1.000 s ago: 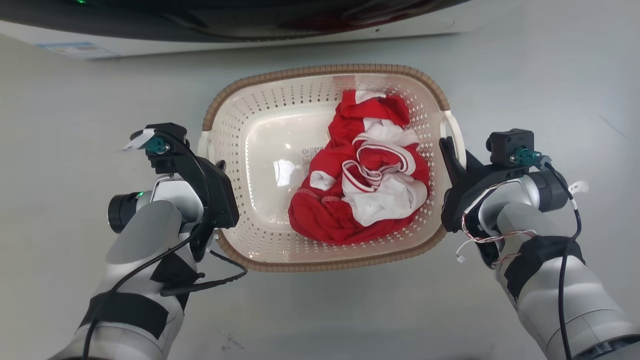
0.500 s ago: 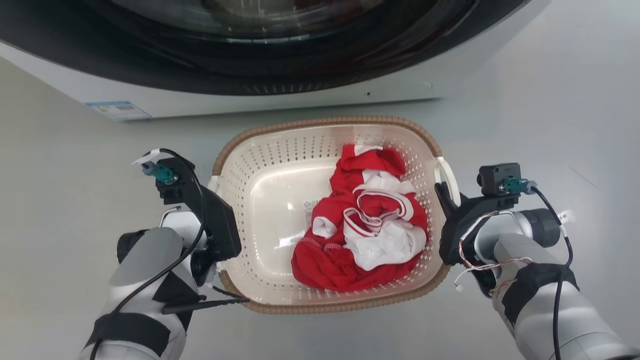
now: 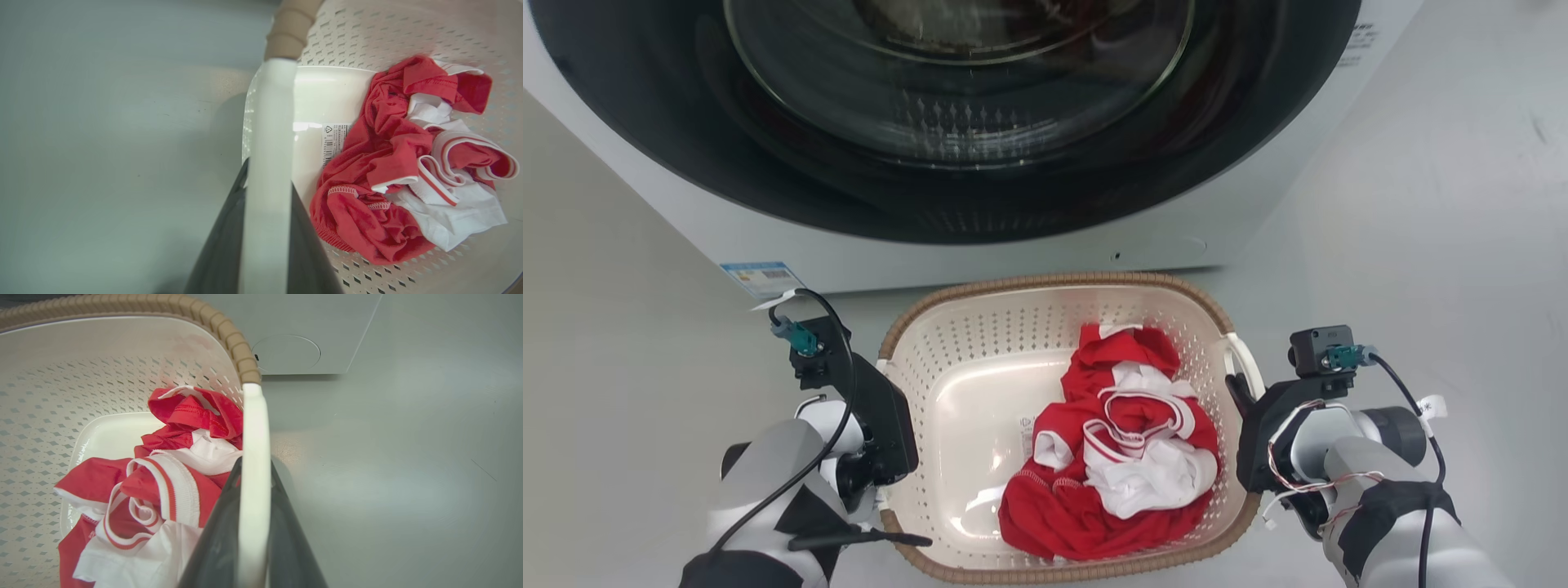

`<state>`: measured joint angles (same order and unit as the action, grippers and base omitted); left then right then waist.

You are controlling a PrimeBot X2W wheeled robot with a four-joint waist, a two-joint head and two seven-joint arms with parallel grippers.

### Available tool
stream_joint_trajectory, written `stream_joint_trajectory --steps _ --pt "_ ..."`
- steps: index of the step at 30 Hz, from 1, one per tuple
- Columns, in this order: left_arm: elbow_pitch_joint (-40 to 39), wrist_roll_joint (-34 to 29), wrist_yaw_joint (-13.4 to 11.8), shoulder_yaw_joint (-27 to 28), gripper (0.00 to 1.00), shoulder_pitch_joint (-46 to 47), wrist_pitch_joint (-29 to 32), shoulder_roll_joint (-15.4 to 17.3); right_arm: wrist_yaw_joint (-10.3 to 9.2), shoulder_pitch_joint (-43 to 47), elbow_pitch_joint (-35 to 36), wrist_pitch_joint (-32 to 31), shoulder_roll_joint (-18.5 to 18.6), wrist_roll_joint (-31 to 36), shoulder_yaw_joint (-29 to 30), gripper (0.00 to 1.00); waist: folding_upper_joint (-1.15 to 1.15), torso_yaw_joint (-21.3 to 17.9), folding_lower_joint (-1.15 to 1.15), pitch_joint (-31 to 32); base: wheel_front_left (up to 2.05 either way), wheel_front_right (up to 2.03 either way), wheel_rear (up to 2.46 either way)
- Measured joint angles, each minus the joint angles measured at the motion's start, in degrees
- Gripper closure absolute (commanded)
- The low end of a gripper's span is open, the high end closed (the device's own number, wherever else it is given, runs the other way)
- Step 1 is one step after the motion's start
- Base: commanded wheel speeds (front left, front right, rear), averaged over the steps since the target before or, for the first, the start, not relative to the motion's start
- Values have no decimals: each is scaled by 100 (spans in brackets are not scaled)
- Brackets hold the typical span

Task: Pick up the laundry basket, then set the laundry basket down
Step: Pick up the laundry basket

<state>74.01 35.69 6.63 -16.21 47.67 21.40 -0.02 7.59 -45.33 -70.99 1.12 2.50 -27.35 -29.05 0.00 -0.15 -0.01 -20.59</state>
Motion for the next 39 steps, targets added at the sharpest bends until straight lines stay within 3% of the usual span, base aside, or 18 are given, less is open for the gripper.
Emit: stream_joint_trajectory --steps 19,39 --pt "69 108 0 1 100 -501 586 9 0 509 86 -689 -13 -557 -342 100 0 0 0 1297 0 0 0" --pt "82 353 -59 -33 100 -1102 984 16 0 1068 176 -1177 -15 -1168 -487 100 0 0 1 2025 0 0 0"
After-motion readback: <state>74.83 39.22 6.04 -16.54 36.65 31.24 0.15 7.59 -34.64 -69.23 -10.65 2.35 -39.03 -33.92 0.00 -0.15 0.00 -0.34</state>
